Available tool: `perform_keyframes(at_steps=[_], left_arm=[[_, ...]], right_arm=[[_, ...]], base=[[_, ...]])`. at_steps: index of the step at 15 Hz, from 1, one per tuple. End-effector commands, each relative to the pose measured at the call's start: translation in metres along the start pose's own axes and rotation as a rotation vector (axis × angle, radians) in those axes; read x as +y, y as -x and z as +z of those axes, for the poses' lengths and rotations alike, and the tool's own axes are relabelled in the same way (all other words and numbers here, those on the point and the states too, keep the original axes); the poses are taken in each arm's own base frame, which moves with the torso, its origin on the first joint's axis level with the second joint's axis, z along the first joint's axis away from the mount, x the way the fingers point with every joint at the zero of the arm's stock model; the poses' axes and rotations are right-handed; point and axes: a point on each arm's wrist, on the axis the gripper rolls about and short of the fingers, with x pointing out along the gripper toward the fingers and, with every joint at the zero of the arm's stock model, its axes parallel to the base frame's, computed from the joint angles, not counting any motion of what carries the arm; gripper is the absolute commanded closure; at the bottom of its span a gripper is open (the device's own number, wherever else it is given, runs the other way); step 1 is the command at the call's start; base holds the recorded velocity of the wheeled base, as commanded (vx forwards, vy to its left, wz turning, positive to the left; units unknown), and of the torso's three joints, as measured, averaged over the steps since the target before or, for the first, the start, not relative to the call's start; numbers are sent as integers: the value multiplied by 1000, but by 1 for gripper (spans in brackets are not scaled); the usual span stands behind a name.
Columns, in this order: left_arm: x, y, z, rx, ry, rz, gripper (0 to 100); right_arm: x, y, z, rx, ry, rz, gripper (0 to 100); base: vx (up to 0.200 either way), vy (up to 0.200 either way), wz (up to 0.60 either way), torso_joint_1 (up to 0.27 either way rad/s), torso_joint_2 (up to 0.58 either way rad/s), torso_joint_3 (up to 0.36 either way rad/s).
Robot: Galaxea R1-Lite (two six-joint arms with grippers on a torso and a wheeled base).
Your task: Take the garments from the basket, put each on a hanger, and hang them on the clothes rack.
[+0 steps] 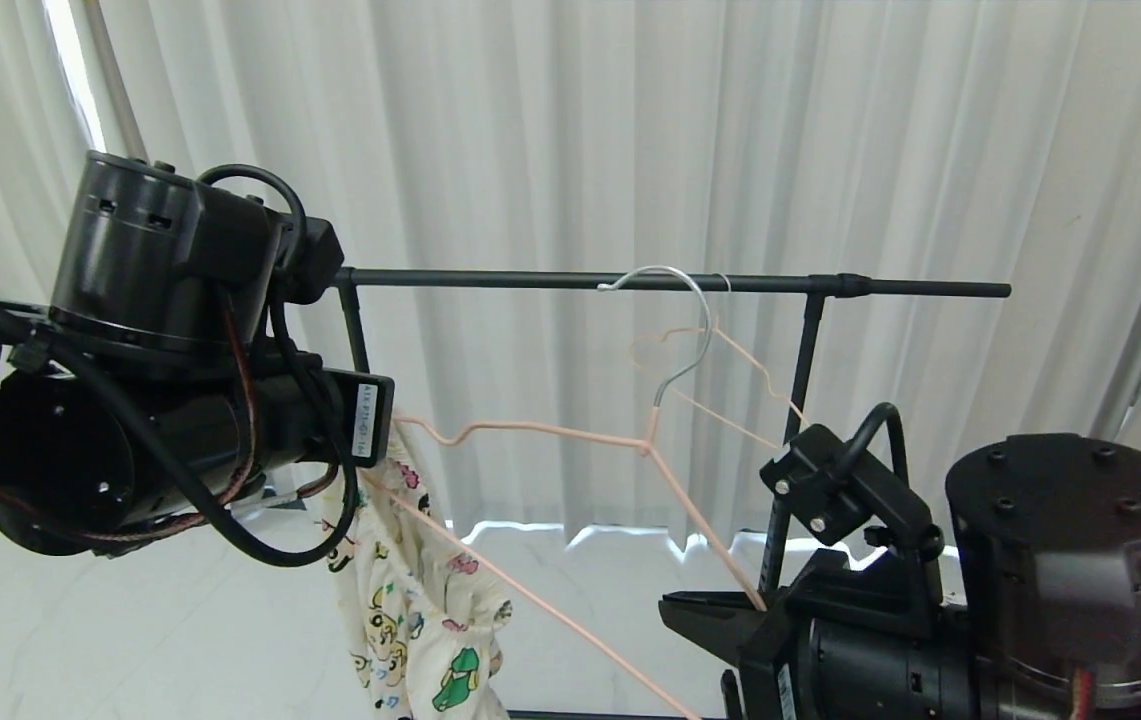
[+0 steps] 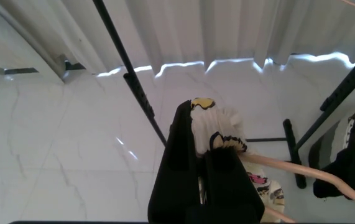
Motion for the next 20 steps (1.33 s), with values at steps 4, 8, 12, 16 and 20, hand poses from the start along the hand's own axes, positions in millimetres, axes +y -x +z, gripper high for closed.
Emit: perform_keyframes(at_steps=[4,8,12,16,20], left_arm=[[-2,4,0,-10,-1,-12,100],[-14,13,3,-33,38,-62,100],[-22,20,8,-66,91,-82,100],[-29,28,13,-90,117,-122,100],[-43,35,12,-103,118,-180,100]], right_arm=[[0,-16,0,12,-3,-33,100],[2,-30,3,17,-3,-37,100],[3,-45,0,38,-2,-42,100],[8,-58,8,19,-48,-34,100],[14,-71,12,1,-54,-43,100]], base=[[0,0,0,0,0,0],[0,0,0,0,0,0],[0,0,0,0,0,0],[0,0,0,0,0,0],[0,0,0,0,0,0]])
